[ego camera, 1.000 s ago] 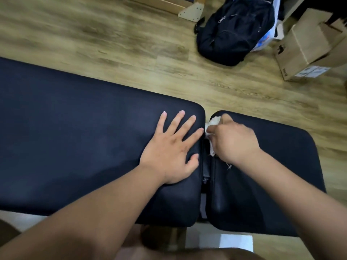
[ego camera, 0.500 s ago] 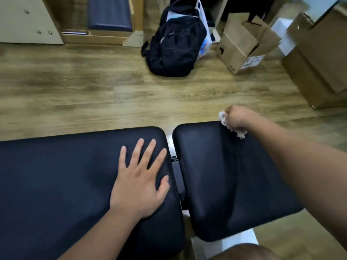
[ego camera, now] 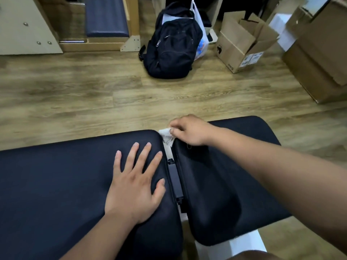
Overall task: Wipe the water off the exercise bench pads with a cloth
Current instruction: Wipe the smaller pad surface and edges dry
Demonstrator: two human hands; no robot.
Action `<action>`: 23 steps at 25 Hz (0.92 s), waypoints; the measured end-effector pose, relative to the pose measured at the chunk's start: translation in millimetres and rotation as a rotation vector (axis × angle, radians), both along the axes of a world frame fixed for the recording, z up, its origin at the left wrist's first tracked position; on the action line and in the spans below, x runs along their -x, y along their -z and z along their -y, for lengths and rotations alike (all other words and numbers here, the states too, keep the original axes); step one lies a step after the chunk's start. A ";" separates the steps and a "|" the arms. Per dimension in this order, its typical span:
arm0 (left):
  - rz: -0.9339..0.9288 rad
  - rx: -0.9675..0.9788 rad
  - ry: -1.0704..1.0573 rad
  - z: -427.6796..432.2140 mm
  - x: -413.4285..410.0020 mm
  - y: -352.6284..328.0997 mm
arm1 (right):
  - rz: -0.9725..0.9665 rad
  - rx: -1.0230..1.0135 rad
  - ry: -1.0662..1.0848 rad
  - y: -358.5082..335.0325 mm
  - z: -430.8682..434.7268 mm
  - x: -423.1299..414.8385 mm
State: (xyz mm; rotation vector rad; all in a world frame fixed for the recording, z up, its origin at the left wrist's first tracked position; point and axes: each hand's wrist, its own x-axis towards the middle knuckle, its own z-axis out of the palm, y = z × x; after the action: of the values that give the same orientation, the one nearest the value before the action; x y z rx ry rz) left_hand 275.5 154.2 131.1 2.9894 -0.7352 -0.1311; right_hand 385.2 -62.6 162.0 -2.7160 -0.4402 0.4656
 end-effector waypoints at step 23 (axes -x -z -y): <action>0.014 -0.062 -0.004 1.6 -0.8 1.5 | 0.425 0.157 0.716 13.2 81.8 72.4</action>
State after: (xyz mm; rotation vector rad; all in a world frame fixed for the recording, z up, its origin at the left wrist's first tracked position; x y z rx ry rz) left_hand 276.3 152.6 129.6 3.0531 -0.7400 -0.1345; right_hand 312.8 -144.4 148.8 -2.8622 0.4932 -0.2837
